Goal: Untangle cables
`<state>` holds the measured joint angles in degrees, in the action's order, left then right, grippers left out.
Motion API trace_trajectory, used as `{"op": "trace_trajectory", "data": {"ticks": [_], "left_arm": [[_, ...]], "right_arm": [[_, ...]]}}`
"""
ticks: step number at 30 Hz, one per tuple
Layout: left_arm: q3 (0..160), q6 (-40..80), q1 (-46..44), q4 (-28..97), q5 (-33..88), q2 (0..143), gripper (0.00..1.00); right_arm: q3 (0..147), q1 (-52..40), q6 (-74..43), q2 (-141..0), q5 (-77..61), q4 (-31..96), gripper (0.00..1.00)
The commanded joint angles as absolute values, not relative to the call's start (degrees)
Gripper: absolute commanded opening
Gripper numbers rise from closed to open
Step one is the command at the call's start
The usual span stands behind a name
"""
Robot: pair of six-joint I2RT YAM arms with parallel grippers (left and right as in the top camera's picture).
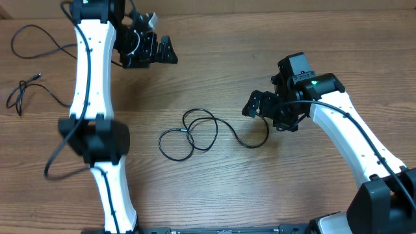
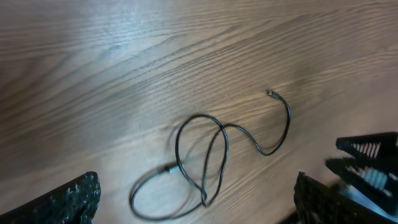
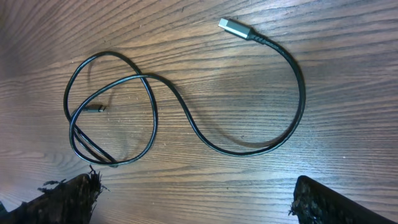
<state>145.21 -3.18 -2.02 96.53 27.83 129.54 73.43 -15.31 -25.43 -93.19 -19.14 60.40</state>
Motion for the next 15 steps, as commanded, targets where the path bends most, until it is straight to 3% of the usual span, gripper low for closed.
{"op": "trace_trajectory", "data": {"ticks": [1,7,15], "left_arm": [[142.43,1.67,-5.10,96.84,17.26,117.01,1.00],[127.31,7.62,-8.69,96.82,10.74,103.18,1.00],[104.33,10.76,-10.13,95.42,17.02,97.14,1.00]], "right_arm": [[74.19,-15.05,-25.08,-93.36,-19.35,59.86,1.00],[74.19,-15.05,-25.08,-93.36,-19.35,58.50,1.00],[74.19,-15.03,-25.10,-93.36,-19.40,55.70,1.00]]}}
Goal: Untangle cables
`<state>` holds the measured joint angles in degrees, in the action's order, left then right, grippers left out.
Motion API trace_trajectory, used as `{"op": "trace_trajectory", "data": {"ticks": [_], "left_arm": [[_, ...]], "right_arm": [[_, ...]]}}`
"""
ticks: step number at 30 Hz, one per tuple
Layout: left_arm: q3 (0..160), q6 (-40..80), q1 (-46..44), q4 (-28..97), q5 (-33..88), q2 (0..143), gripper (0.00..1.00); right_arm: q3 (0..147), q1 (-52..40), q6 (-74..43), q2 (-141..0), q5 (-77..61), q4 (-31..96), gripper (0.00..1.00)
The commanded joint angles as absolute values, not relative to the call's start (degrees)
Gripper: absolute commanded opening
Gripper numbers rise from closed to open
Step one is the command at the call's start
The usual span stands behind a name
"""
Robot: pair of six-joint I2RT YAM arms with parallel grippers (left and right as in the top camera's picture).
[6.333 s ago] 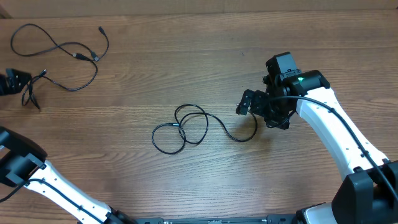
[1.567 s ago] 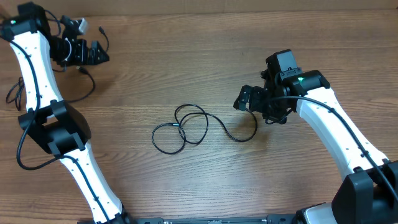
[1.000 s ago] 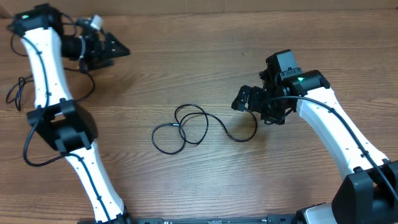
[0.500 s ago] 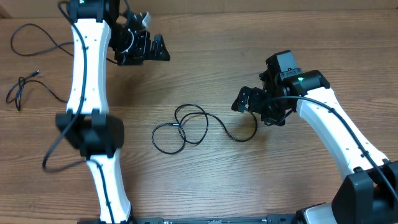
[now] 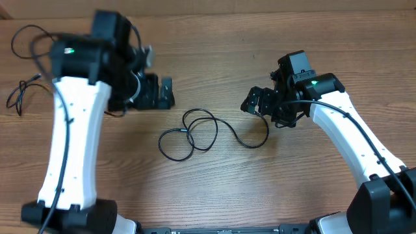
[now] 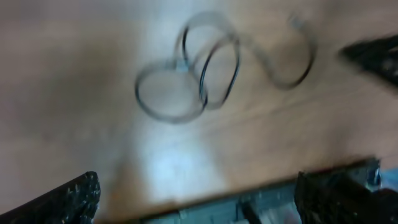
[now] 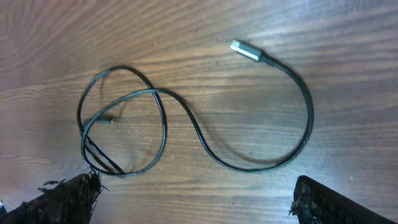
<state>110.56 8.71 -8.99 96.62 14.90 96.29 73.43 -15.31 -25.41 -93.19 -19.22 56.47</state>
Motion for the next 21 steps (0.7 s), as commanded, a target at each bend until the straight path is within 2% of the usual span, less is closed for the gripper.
{"op": "trace_trajectory", "data": {"ticks": [1,7,10,12,21], "left_arm": [[101.95,10.81,-10.70,93.86,17.91,97.19,1.00],[88.49,13.69,-15.42,79.00,21.69,97.21,1.00],[83.20,16.97,-16.69,70.54,21.04,97.21,0.89],[79.48,20.71,-17.34,65.98,18.83,97.21,0.86],[68.45,26.24,-19.22,56.10,17.43,97.30,0.81]], "right_arm": [[74.19,-15.05,-25.10,-93.36,-19.40,55.29,1.00],[74.19,-15.05,-25.30,-93.36,-19.42,54.98,1.00],[74.19,-15.05,-25.28,-93.36,-19.40,55.77,1.00],[74.19,-15.05,-25.28,-93.36,-19.42,56.03,1.00],[74.19,-15.05,-25.30,-93.36,-19.40,55.35,1.00]]}}
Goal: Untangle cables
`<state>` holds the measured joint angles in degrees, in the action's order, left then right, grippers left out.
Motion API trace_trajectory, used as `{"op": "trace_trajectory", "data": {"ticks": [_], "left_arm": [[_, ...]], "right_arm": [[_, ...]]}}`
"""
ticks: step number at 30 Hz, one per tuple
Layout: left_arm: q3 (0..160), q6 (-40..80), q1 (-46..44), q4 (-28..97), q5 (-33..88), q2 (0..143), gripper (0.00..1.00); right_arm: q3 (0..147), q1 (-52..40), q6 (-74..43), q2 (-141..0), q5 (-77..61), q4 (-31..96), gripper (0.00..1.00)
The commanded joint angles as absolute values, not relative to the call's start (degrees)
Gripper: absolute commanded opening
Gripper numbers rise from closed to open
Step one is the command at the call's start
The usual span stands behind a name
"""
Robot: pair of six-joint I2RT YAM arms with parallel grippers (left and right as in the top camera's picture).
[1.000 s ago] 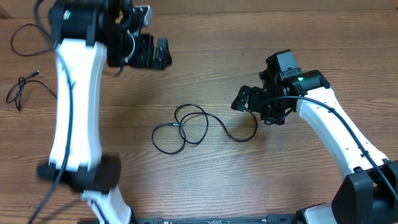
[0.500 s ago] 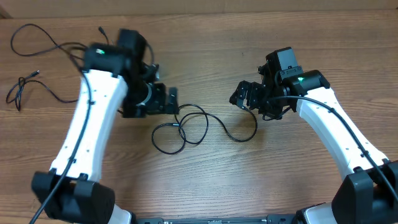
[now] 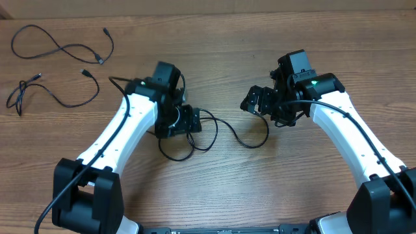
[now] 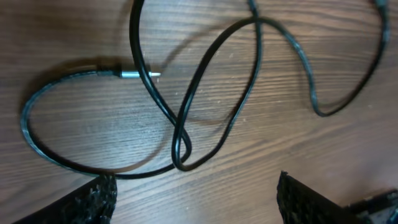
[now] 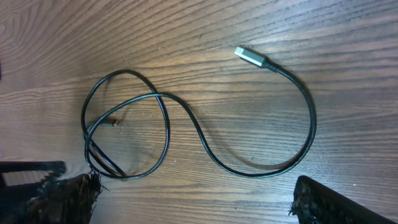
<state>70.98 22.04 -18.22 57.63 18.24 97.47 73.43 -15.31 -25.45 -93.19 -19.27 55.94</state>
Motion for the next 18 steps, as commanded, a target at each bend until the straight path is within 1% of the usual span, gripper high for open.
{"op": "trace_trajectory", "data": {"ticks": [1,7,9,12,15,16,18], "left_arm": [[67.57,27.18,-19.46,55.09,17.43,97.38,0.80],[63.57,30.94,-21.34,48.18,17.30,97.49,0.73],[62.87,33.12,-21.76,47.07,15.53,97.49,0.71],[62.11,34.48,-21.82,45.34,10.87,97.49,0.64],[61.30,34.30,-21.82,42.61,10.09,97.80,0.62],[61.17,34.33,-21.85,41.98,10.11,97.91,0.60],[61.12,34.39,-21.91,40.97,10.13,98.26,0.52]], "right_arm": [[74.19,-15.05,-25.30,-93.36,-19.40,55.22,1.00],[74.19,-15.05,-25.32,-93.36,-19.42,54.92,1.00],[74.19,-15.05,-25.32,-93.36,-19.42,55.05,1.00],[74.19,-15.05,-25.30,-93.36,-19.42,55.16,1.00],[74.19,-15.05,-25.30,-93.36,-19.40,55.16,1.00],[74.19,-15.05,-25.30,-93.36,-19.40,55.16,1.00],[74.19,-15.05,-25.30,-93.36,-19.40,55.13,1.00]]}}
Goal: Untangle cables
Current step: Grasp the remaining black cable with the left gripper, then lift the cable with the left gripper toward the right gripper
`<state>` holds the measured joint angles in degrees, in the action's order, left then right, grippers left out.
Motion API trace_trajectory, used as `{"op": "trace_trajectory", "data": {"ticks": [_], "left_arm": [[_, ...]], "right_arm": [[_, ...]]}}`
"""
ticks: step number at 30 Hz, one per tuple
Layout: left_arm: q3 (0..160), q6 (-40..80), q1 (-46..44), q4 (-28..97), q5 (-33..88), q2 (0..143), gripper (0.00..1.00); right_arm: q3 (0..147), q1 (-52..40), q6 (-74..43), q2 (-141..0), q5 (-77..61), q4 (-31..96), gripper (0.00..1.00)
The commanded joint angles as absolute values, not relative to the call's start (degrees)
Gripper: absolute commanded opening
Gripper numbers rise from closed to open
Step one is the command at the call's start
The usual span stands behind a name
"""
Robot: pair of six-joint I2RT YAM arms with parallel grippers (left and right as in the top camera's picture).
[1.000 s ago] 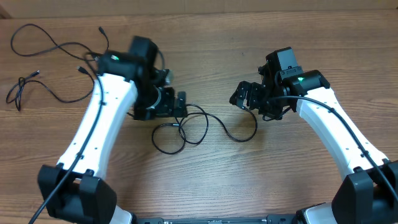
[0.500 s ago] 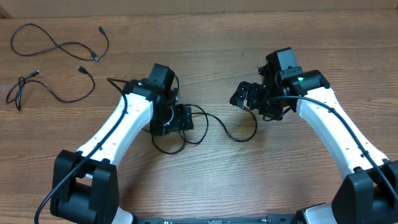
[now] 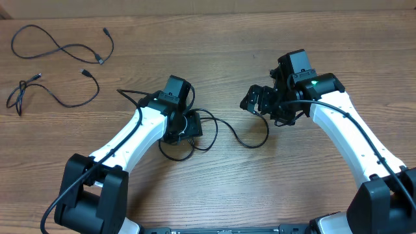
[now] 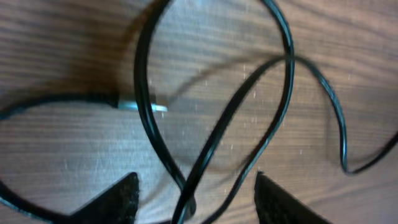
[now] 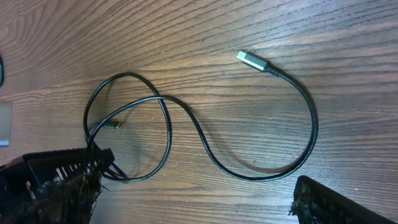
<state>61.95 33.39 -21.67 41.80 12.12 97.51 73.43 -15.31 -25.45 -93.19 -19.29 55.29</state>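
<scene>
A black cable (image 3: 251, 146) lies in overlapping loops in the middle of the wooden table, its right end curving up to a silver plug (image 5: 249, 60). My left gripper (image 3: 186, 126) is low over the left loops and open. Its fingers (image 4: 106, 202) straddle the spot where the strands (image 4: 186, 190) cross, just below the cable's other metal tip (image 4: 146, 106). My right gripper (image 3: 261, 104) hovers open above the cable's right end, nothing between its fingers (image 5: 336, 202). In the right wrist view the left gripper (image 5: 56, 168) sits on the loops.
Two other thin black cables lie apart at the far left: one (image 3: 62, 43) near the back edge, one (image 3: 53, 96) in front of it. Bare wood table (image 3: 312, 195) surrounds the looped cable.
My left gripper has come lower and a little to the right over the crossing loops, which now fill its view. The cable and the right arm have not moved.
My left gripper was first up at the back left, away from the looped cable. It then stood closer, beside the loops, then right over them. Now it is low with its open fingers astride the crossing. My right gripper stayed open over the right end throughout.
</scene>
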Motion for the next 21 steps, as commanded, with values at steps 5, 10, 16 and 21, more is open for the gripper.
{"op": "trace_trajectory", "data": {"ticks": [5,10,16,21], "left_arm": [[61.12,34.98,-22.63,38.20,10.55,99.68,0.48],[61.12,36.93,-24.10,38.24,10.55,100.88,0.48],[61.23,37.26,-24.82,38.26,12.29,101.06,0.16],[64.64,30.92,-24.62,39.72,16.05,100.79,0.04]], "right_arm": [[74.19,-15.05,-25.30,-93.36,-19.40,55.16,1.00],[74.19,-15.05,-25.30,-93.36,-19.40,55.57,1.00],[74.19,-15.05,-25.30,-93.36,-19.40,55.59,1.00],[74.19,-15.05,-25.30,-93.36,-19.40,55.59,1.00]]}}
